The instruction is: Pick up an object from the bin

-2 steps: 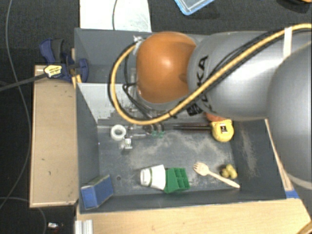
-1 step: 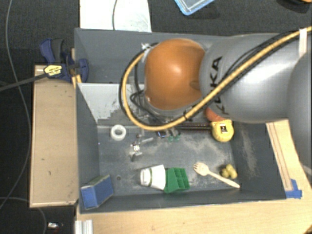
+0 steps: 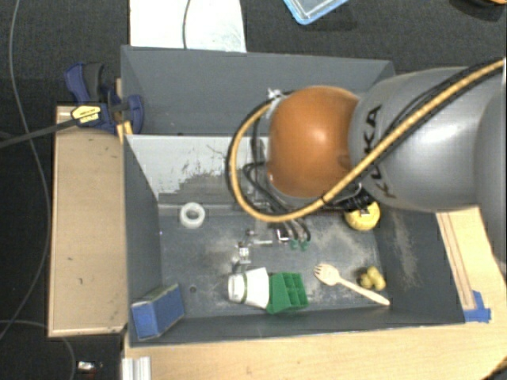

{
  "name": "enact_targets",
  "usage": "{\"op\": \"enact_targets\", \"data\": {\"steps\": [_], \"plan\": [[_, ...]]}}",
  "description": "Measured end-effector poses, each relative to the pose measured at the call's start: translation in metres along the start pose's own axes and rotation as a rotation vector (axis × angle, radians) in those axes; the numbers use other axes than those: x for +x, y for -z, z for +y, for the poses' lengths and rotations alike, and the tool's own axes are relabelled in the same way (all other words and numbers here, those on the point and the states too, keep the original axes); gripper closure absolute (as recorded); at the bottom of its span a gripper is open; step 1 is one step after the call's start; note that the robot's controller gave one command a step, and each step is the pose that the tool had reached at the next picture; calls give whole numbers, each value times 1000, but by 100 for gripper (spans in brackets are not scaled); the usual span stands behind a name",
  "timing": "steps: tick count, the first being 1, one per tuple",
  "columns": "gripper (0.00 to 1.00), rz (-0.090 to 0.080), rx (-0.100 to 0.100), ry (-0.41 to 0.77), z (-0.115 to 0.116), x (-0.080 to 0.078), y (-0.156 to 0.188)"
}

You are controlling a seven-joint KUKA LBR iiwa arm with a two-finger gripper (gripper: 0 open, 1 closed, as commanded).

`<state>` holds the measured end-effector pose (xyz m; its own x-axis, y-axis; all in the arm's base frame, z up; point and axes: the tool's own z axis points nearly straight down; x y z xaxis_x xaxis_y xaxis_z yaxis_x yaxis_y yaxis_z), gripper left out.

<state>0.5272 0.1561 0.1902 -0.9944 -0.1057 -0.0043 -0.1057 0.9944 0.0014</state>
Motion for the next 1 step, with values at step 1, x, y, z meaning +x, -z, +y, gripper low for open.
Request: {"op": "enact_targets", "data": {"steps": [1], "plan": [[0,-4,-2,-1,-16,-2,-33]]}}
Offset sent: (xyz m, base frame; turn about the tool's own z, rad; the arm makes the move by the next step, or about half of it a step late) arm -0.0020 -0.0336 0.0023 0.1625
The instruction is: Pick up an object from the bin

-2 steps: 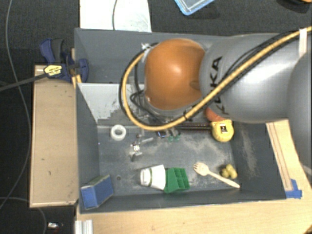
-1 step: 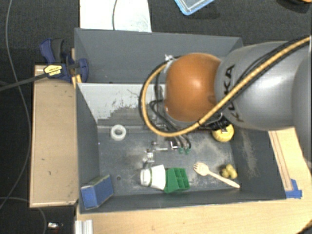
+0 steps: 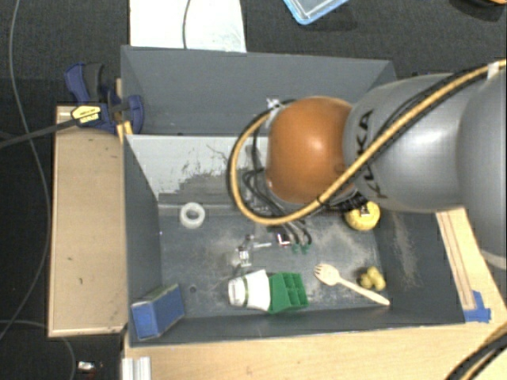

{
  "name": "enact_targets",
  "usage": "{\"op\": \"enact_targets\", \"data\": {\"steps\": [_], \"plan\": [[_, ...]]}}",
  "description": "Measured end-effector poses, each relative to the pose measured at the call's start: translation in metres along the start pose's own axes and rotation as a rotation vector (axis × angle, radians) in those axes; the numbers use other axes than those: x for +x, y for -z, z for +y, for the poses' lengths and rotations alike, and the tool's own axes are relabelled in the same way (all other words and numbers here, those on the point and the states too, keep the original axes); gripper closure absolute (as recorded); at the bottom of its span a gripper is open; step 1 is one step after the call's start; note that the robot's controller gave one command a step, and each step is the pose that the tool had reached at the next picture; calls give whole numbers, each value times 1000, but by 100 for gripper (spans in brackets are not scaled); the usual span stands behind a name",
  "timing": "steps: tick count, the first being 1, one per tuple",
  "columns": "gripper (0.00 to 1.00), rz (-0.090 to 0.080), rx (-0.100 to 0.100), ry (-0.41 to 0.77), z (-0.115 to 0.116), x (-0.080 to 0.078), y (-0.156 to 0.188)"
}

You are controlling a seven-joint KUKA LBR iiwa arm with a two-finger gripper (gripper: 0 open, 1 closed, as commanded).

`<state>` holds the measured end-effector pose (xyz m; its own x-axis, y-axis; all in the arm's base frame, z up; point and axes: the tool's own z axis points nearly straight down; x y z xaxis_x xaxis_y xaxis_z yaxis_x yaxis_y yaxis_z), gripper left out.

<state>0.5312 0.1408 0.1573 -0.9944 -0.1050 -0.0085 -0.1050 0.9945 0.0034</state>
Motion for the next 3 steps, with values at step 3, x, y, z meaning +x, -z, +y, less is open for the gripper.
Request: {"op": "enact_targets", "data": {"steps": [3], "plan": [[0,-4,0,261,-45,32,-1]]}}
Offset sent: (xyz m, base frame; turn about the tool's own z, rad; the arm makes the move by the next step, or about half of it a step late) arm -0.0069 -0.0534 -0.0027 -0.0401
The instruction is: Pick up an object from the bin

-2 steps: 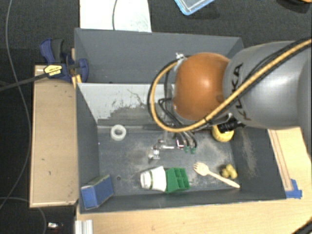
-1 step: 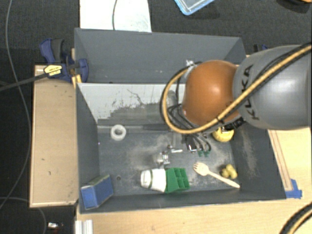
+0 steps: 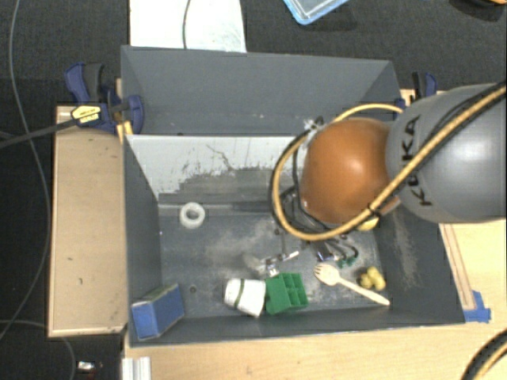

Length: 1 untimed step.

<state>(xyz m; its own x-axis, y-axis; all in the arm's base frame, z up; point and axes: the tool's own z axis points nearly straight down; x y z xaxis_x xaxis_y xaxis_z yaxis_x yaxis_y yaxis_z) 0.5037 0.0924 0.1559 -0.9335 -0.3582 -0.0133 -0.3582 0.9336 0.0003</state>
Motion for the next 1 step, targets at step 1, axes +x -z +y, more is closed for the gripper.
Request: {"op": "enact_targets", "data": {"steps": [1], "plan": [[0,0,0,-75,-38,15,-27]]}}
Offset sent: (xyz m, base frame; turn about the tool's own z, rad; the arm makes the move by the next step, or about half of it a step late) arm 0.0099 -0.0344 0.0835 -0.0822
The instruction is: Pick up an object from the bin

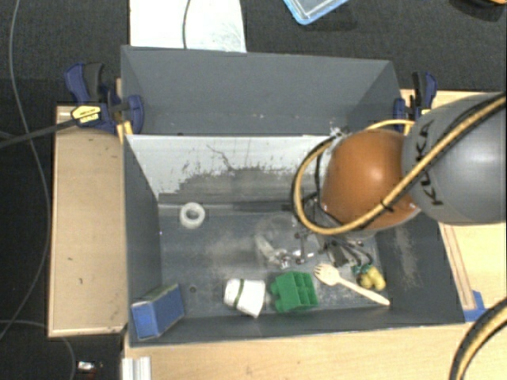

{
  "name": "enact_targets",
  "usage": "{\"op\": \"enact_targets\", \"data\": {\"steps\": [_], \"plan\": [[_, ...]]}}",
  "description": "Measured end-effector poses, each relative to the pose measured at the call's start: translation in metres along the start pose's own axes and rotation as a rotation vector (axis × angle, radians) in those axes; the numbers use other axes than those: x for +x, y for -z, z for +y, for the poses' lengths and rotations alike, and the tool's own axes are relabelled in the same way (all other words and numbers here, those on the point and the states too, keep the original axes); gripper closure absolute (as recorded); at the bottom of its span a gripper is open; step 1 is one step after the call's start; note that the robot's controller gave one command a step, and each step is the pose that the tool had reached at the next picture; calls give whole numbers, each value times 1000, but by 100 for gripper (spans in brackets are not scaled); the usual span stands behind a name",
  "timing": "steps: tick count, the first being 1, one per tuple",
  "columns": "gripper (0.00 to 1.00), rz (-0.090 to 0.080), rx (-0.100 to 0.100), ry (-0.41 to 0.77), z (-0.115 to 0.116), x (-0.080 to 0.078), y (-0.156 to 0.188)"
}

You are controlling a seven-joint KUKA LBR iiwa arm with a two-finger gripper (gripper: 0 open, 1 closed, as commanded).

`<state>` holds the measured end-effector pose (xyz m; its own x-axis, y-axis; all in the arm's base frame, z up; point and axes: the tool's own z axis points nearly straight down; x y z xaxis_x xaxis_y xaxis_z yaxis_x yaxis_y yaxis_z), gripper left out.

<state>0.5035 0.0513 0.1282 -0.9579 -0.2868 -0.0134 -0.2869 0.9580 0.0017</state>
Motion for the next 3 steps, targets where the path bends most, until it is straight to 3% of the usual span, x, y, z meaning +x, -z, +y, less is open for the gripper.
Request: {"op": "enact_targets", "data": {"steps": [1,3], "plan": [[0,1,-2,105,2,-8,75],[0,-4,-1,47,-18,-1,50]]}}
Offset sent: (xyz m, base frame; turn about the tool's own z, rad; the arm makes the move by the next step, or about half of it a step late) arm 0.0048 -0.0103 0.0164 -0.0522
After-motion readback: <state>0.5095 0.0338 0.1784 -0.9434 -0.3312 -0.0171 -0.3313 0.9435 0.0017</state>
